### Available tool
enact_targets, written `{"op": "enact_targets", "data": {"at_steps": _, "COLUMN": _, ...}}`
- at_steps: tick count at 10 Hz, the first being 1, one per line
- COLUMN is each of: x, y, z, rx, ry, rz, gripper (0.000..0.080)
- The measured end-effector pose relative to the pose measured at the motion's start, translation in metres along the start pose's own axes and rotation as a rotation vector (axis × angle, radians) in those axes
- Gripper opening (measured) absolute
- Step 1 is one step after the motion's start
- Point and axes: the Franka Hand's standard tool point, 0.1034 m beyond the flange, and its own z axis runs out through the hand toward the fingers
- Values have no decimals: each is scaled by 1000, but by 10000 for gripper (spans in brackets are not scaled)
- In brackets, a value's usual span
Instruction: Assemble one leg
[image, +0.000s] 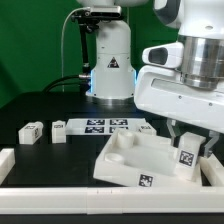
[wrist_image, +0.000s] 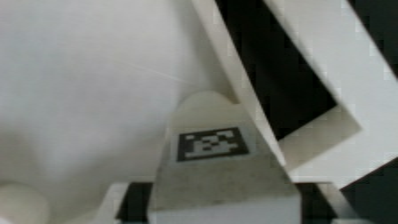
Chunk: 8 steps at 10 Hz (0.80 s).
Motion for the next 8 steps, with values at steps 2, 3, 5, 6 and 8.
{"op": "enact_targets", "data": {"at_steps": 2, "x": 3, "y": 9, "z": 1, "rx": -33, "ry": 5, "rz": 76, "gripper": 308}}
{"op": "enact_targets", "data": {"at_steps": 3, "x": 2, "y": 8, "z": 1, "rx": -30, "ry": 6, "rz": 72, "gripper": 484}}
{"op": "enact_targets", "data": {"at_steps": 5, "x": 2, "y": 8, "z": 1, "rx": -30, "ry": 6, "rz": 72, "gripper": 593}}
{"op": "enact_targets", "data": {"at_steps": 6, "x": 2, "y": 8, "z": 1, "rx": -30, "ry": 6, "rz": 72, "gripper": 638}}
{"op": "enact_targets", "data": {"at_steps": 8, "x": 2, "y": 8, "z": 1, "rx": -30, "ry": 6, "rz": 72, "gripper": 646}}
